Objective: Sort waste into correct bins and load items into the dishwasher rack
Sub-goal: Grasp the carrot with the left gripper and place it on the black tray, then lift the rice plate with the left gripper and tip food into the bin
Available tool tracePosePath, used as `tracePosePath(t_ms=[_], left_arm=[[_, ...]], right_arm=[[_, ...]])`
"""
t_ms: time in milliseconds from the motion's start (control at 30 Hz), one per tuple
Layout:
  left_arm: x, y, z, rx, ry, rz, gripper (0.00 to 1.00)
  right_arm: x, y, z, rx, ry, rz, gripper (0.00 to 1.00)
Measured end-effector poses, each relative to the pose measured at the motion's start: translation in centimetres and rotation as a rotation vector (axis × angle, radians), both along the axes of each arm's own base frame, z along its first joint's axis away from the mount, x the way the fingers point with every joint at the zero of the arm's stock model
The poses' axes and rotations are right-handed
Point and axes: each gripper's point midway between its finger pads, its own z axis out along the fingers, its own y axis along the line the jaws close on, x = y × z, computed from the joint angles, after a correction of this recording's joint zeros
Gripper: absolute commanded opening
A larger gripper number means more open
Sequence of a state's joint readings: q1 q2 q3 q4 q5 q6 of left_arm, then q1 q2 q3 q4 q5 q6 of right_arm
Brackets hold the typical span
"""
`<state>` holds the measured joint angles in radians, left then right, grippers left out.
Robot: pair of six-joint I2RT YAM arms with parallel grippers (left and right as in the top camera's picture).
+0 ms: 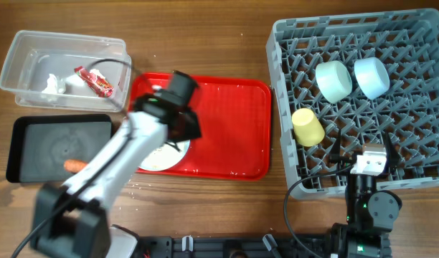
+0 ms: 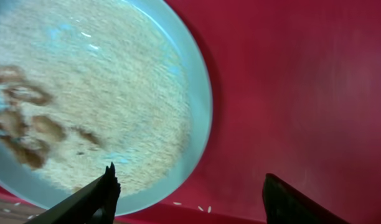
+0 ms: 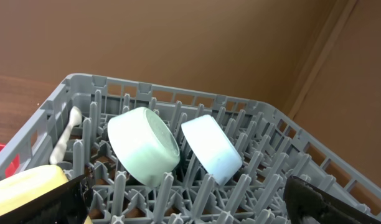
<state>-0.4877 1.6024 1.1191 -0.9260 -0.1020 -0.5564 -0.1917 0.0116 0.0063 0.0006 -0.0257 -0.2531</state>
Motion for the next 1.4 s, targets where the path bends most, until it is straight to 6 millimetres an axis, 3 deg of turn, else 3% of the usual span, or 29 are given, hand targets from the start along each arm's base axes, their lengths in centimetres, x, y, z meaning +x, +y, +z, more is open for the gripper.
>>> tracePosePath(t_ms=[100,167,200,267,400,533,633,700,900,1033,1167,1300,1400], left_arm=[[-1.2,-2.0,-3.6,0.107,0.068,-0.128,0.55],[-0.8,-2.4,-5.7,0.147,0.077,-0.155,0.33],[-0.6,-2.4,-6.6,0.163,0.082,-0.159,0.28],[-0.3,-2.4,-7.1,0.176,0.078,-0.163,0.24],[0.8,-2.5,-7.3,0.192,0.040,-0.166,0.04],[1.8,-1.8,-7.2,0.258,-0.004,-0.166,0.04],[1.0,-0.9,-6.8,0.323,0.062,-0.193,0.04],[1.2,-0.9,-5.0,0.353,0.101,-0.221,0.04],[6.6,-3.4,3.5,0.378,-0.045,-0.383,0.04],[9.2,-2.9,6.4,0.413,-0.114,-0.444,0.04],[13.9,0.5,8.8,0.417,-0.211,-0.411,0.04],[18.8,6.4,9.7,0.334,-0.304,-0.317,0.04],[21.7,11.3,10.3,0.142,-0.395,-0.246,0.04]], right_arm=[[0.0,0.0,0.0,0.000,0.000,0.000,1.00],[0.0,0.0,0.0,0.000,0.000,0.000,1.00],[0.0,0.0,0.0,0.000,0.000,0.000,1.00],[0.0,0.0,0.0,0.000,0.000,0.000,1.00],[0.0,0.0,0.0,0.000,0.000,0.000,1.00],[0.0,0.0,0.0,0.000,0.000,0.000,1.00],[0.0,0.0,0.0,0.000,0.000,0.000,1.00],[0.0,0.0,0.0,0.000,0.000,0.000,1.00],[0.0,0.0,0.0,0.000,0.000,0.000,1.00],[0.0,0.0,0.0,0.000,0.000,0.000,1.00],[0.0,0.0,0.0,0.000,0.000,0.000,1.00],[0.0,0.0,0.0,0.000,0.000,0.000,1.00],[0.0,0.0,0.0,0.000,0.000,0.000,1.00]])
